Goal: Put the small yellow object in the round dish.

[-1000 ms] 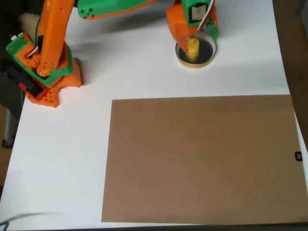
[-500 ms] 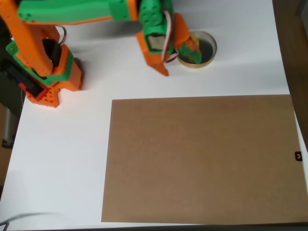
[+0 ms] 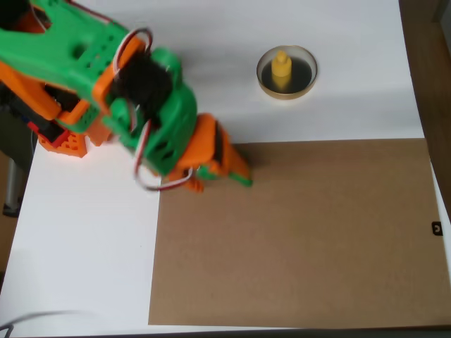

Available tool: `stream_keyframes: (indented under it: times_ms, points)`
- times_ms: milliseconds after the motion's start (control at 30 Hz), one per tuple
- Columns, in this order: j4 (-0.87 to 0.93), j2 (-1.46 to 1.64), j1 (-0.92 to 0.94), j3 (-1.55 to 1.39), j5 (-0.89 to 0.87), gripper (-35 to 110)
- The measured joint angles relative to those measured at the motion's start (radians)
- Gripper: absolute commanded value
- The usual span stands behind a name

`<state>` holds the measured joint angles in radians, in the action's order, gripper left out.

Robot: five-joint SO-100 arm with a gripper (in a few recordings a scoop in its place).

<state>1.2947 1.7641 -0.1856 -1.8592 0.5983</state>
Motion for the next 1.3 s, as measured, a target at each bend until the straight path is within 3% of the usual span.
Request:
stream_keyframes:
  times_ms: [600, 933, 1300]
  points:
    - [-0.276, 0.252, 0.396, -0.272, -0.256, 26]
    - [-0.410, 0.641, 0.529, -0.563, -0.399, 28]
    - [-0.433, 1.005, 0.611, -0.831, -0.483, 30]
